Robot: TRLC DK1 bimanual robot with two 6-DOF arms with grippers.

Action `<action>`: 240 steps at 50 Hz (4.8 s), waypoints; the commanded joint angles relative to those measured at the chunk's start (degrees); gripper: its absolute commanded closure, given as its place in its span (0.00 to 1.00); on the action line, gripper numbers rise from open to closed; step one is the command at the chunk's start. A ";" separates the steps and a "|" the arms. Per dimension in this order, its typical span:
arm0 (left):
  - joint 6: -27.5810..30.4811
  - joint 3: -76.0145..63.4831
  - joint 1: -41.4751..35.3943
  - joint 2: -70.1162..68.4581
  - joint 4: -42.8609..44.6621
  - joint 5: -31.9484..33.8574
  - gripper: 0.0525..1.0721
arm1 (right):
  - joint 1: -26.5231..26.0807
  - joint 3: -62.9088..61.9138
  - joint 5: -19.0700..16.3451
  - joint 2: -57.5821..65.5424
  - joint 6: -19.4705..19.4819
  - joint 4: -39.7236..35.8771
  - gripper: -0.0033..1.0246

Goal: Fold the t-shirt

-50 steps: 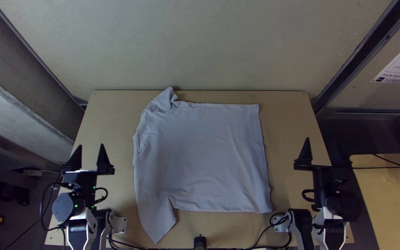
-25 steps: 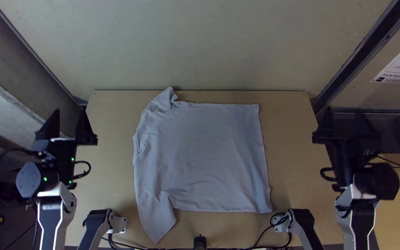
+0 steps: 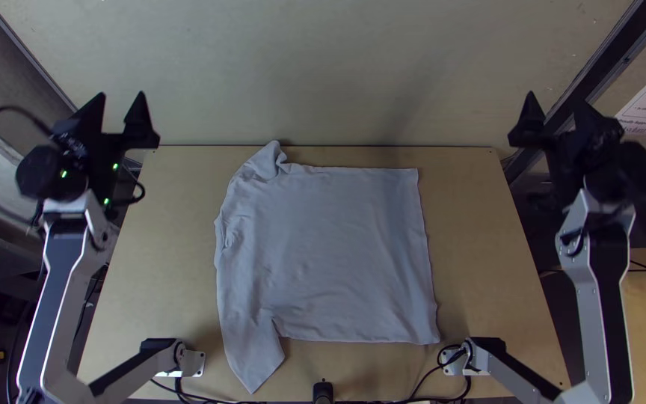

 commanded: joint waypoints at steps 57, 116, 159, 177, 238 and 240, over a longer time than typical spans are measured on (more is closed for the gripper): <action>-8.64 55.26 -4.68 58.63 -45.43 0.44 0.05 | 1.11 43.41 -5.97 51.85 18.92 -36.27 0.04; -3.81 54.82 -8.46 76.56 -49.47 -3.95 0.18 | 6.12 46.31 -5.80 61.17 22.53 -44.53 0.04; 0.06 53.68 -8.72 71.55 -48.50 -7.29 0.97 | 6.73 49.30 -5.45 71.80 26.04 -51.48 0.12; -0.29 52.45 -8.90 70.06 -49.82 -7.12 0.97 | 7.08 52.46 -4.57 78.39 27.01 -51.39 0.16; -0.73 50.08 -8.72 66.02 -42.00 -6.85 0.97 | 7.17 54.13 1.67 78.48 21.12 -39.08 0.97; -0.55 50.52 -8.72 66.02 -41.56 -6.59 0.97 | 7.00 54.40 1.85 78.22 21.12 -38.12 0.97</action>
